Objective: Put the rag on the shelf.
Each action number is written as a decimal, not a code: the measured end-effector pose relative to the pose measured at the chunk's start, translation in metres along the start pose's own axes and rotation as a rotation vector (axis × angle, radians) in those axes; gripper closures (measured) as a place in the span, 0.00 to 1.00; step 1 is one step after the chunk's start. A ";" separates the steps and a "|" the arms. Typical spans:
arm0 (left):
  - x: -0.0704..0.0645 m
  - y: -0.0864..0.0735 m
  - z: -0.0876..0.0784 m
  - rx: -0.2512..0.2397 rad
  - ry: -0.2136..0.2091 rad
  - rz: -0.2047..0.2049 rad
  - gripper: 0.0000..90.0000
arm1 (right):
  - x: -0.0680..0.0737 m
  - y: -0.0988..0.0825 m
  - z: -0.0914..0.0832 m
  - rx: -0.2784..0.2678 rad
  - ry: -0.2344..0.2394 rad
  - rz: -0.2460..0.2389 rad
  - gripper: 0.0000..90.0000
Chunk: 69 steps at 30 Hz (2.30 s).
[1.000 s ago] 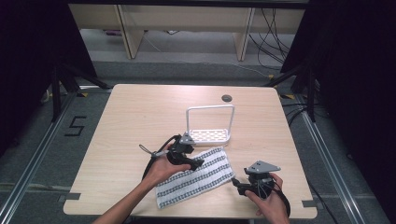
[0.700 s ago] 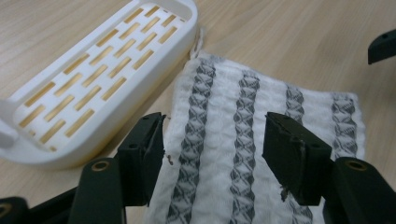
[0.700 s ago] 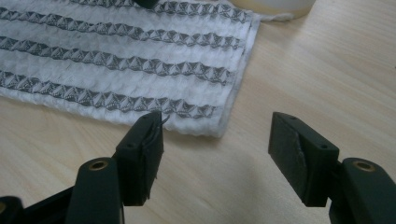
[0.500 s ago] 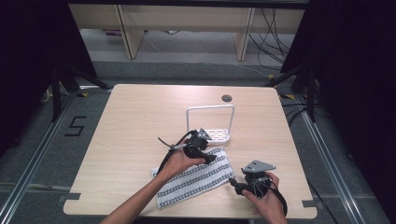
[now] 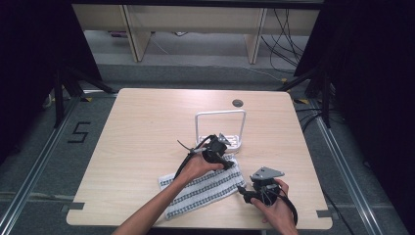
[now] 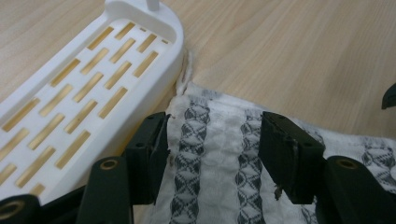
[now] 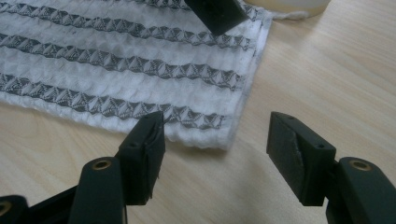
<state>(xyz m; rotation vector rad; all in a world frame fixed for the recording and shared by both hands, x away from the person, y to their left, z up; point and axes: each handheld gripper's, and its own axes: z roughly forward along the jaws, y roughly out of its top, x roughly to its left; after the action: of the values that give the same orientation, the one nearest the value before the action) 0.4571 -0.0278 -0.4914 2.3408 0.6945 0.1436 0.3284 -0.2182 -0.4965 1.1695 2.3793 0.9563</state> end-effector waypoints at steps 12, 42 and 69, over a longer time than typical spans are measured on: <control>0.000 0.002 0.010 0.009 0.018 -0.041 0.47 | 0.002 0.004 0.007 0.025 0.008 0.029 0.44; -0.007 -0.001 0.000 0.010 0.032 0.049 0.94 | -0.005 0.010 0.013 0.010 0.079 0.041 0.92; -0.011 0.015 -0.124 -0.247 0.102 -0.041 0.94 | -0.012 0.073 -0.037 -0.215 0.079 0.024 0.94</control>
<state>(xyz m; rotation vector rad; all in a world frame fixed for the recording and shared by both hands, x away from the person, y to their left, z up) 0.4191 0.0293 -0.3859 2.0931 0.7303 0.3146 0.3571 -0.2113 -0.4196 1.0990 2.2575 1.2528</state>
